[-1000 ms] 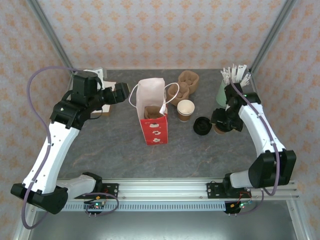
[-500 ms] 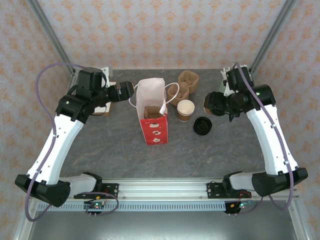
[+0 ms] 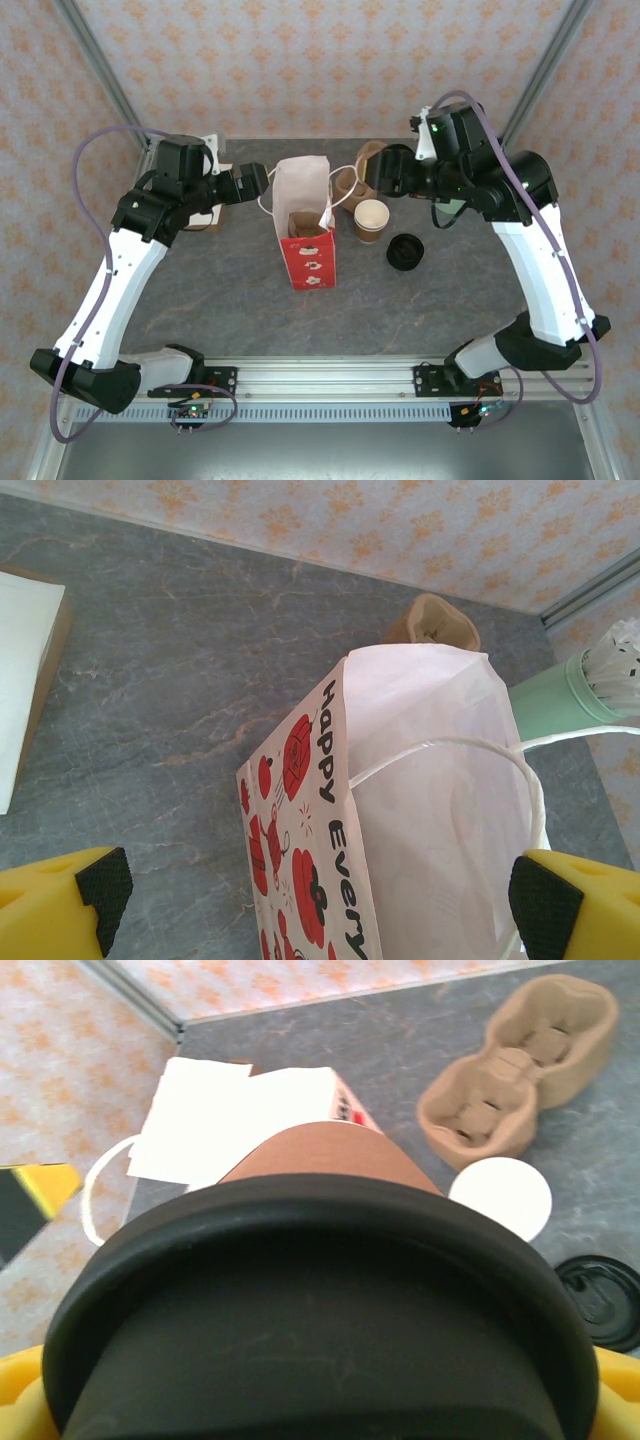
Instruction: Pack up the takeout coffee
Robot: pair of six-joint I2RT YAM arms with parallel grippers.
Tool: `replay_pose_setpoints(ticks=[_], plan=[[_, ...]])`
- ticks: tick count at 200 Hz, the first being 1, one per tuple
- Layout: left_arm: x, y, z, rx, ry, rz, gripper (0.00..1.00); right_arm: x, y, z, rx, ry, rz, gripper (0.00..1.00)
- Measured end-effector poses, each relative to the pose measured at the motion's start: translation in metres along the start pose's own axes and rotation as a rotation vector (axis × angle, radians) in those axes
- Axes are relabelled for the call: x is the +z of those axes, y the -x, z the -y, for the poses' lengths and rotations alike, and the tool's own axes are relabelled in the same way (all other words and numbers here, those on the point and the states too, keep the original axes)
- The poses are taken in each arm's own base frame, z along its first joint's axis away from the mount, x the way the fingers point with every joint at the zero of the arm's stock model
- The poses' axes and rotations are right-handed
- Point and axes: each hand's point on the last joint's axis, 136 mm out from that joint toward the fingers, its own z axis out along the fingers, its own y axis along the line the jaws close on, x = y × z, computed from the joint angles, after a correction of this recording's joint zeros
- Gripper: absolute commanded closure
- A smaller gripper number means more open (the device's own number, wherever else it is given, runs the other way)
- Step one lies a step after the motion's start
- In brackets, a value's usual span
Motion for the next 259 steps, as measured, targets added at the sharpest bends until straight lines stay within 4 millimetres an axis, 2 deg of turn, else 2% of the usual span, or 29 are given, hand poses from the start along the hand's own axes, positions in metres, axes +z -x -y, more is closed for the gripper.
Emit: replay_pose_setpoints(ticks=[31, 56, 88, 142, 213, 235, 259], plan=[[0.002, -0.002, -0.001, -0.015, 0.003, -0.005, 0.00, 0.014, -0.004, -0.031, -0.033, 0.041, -0.026, 0.16], [0.004, -0.006, -0.003, -0.020, 0.006, -0.012, 0.01, 0.039, -0.010, -0.050, -0.043, 0.037, -0.065, 0.17], [-0.002, -0.008, -0.005, -0.024, 0.006, -0.002, 0.01, 0.071, -0.019, -0.063, -0.042, 0.007, -0.119, 0.17], [-0.025, -0.008, -0.008, -0.021, 0.010, 0.058, 0.02, 0.104, -0.035, -0.071, -0.026, -0.033, -0.191, 0.17], [-0.033, -0.021, -0.018, -0.017, 0.031, 0.068, 0.04, 0.146, -0.064, -0.066, -0.015, -0.125, -0.300, 0.19], [-0.031, -0.026, -0.012, -0.017, -0.013, 0.054, 0.05, 0.157, -0.073, -0.065, -0.019, -0.152, -0.326, 0.19], [-0.025, -0.029, 0.001, -0.032, -0.098, 0.038, 0.08, 0.160, -0.075, -0.071, -0.024, -0.150, -0.329, 0.20]])
